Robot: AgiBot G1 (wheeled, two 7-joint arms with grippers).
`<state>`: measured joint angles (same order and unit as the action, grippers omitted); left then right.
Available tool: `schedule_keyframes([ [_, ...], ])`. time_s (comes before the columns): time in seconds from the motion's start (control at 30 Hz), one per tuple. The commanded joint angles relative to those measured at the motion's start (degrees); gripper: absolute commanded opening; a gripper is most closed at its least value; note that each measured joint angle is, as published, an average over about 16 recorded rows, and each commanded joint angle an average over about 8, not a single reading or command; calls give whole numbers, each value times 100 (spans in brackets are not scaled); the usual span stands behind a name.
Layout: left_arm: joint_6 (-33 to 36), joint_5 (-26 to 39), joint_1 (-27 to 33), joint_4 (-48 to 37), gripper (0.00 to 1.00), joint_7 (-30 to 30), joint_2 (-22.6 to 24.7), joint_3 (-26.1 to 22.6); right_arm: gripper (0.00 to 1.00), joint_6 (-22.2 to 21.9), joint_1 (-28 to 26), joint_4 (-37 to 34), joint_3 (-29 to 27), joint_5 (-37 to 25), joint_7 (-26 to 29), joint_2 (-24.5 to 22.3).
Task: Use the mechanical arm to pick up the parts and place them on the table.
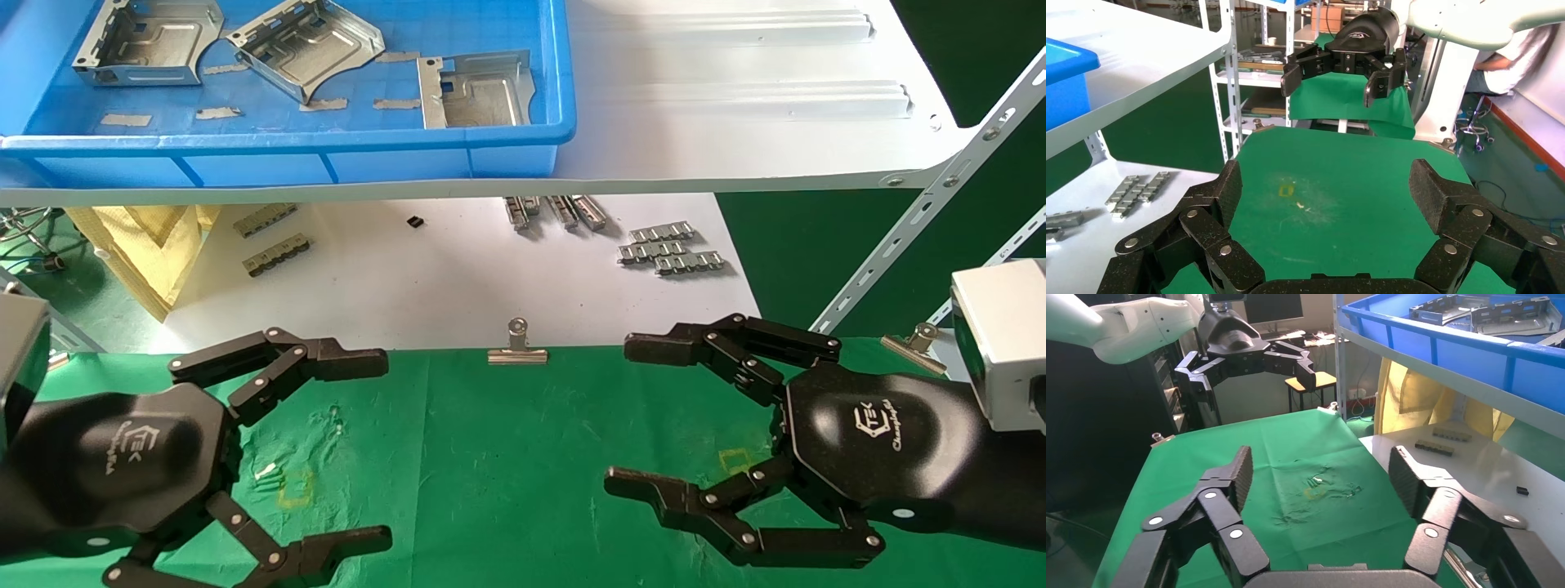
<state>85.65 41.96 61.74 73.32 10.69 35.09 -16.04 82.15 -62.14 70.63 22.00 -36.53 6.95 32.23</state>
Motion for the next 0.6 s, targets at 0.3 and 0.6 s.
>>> schedule_keyframes([
  [0.3, 0, 0, 0, 0, 100, 0, 0, 0, 0, 0, 0, 0, 0, 0, 0, 0],
  [0.6, 0, 0, 0, 0, 100, 0, 0, 0, 0, 0, 0, 0, 0, 0, 0, 0],
])
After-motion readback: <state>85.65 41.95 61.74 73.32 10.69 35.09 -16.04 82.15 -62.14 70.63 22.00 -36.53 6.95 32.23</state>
